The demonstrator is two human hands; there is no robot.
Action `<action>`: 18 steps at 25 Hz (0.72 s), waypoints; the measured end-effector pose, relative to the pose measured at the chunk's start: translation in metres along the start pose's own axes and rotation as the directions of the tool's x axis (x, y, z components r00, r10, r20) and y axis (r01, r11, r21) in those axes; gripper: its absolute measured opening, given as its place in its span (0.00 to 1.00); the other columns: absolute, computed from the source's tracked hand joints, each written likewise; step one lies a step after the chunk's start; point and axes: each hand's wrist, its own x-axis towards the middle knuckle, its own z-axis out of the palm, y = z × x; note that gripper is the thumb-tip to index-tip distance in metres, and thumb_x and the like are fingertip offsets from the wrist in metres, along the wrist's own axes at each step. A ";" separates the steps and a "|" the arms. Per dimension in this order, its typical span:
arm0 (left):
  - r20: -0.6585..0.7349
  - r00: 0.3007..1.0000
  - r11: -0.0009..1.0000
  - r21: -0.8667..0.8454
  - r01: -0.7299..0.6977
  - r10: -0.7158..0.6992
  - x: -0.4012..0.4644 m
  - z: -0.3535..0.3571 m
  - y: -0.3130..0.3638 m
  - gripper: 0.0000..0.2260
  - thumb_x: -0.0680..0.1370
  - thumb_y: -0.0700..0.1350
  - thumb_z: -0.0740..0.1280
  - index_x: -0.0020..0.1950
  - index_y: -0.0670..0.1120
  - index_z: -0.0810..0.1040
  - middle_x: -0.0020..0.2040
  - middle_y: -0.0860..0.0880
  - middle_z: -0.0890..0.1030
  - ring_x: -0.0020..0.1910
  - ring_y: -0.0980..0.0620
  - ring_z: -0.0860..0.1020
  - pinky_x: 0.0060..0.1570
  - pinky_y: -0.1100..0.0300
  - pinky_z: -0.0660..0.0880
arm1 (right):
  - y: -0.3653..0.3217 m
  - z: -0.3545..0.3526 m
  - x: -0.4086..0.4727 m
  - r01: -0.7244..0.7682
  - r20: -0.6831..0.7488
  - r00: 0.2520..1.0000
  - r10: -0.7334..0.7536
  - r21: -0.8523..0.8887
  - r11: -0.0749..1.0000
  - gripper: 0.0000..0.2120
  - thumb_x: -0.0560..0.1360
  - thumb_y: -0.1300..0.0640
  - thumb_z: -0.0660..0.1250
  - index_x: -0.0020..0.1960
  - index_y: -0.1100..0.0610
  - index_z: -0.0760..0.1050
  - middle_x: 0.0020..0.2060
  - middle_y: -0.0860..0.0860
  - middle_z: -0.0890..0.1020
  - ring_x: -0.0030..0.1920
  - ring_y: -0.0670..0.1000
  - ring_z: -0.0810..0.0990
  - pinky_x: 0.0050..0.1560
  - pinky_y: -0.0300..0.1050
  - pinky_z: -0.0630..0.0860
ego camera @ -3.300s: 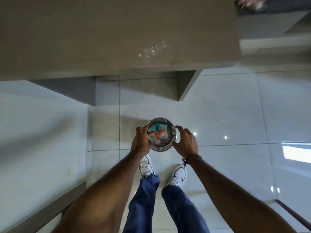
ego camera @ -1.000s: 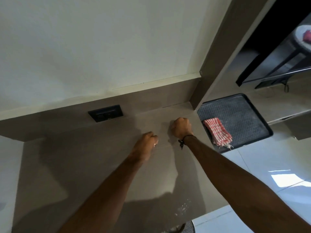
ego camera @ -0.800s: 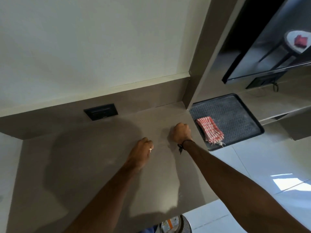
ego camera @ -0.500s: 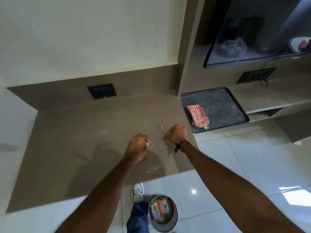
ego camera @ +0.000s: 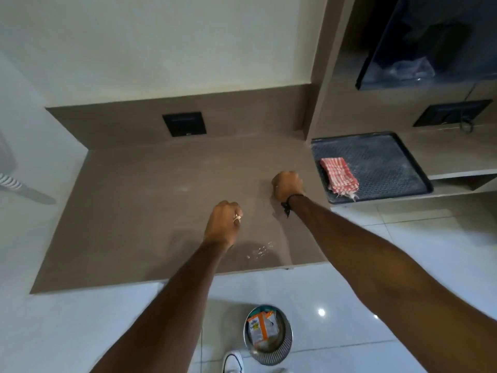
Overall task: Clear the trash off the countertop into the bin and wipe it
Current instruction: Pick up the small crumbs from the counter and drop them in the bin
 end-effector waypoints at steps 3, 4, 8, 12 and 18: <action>-0.007 0.999 0.999 0.004 -0.035 0.035 0.003 0.007 -0.010 0.13 0.72 0.30 0.63 0.45 0.43 0.85 0.48 0.40 0.82 0.46 0.41 0.82 0.50 0.53 0.80 | -0.005 0.014 0.008 0.032 -0.014 0.999 -0.034 -0.134 0.990 0.15 0.78 0.64 0.62 0.63 0.65 0.78 0.61 0.65 0.80 0.62 0.66 0.79 0.60 0.58 0.78; 0.002 1.000 1.000 -0.008 -0.030 0.030 -0.002 0.008 -0.011 0.13 0.72 0.30 0.63 0.45 0.43 0.85 0.47 0.40 0.82 0.45 0.41 0.81 0.49 0.53 0.80 | -0.003 0.015 0.002 0.022 -0.023 0.999 -0.026 -0.138 0.990 0.15 0.78 0.64 0.61 0.62 0.65 0.78 0.61 0.65 0.80 0.61 0.66 0.79 0.59 0.58 0.79; 0.003 0.995 0.993 -0.069 -0.099 0.100 -0.048 0.011 -0.001 0.10 0.72 0.31 0.65 0.45 0.42 0.84 0.45 0.41 0.81 0.42 0.43 0.80 0.45 0.54 0.77 | 0.015 0.012 -0.067 -0.094 -0.025 0.995 0.096 0.058 0.994 0.10 0.72 0.63 0.68 0.51 0.63 0.84 0.50 0.62 0.85 0.52 0.63 0.85 0.52 0.53 0.83; 0.160 0.931 0.944 -0.070 -0.322 0.329 -0.139 0.043 -0.005 0.08 0.77 0.36 0.66 0.51 0.42 0.83 0.50 0.44 0.81 0.50 0.47 0.79 0.50 0.54 0.79 | 0.051 0.038 -0.190 -0.081 -0.078 0.991 0.110 0.313 0.946 0.06 0.65 0.63 0.72 0.38 0.57 0.88 0.38 0.54 0.89 0.40 0.54 0.86 0.43 0.41 0.81; 0.436 0.878 0.978 -0.020 -0.208 0.196 -0.204 0.155 -0.074 0.08 0.76 0.37 0.67 0.52 0.43 0.83 0.51 0.44 0.81 0.52 0.45 0.79 0.52 0.52 0.79 | 0.132 0.172 -0.279 -0.312 -0.022 0.938 0.345 0.374 0.873 0.06 0.66 0.63 0.73 0.37 0.54 0.87 0.40 0.52 0.88 0.40 0.51 0.85 0.38 0.33 0.69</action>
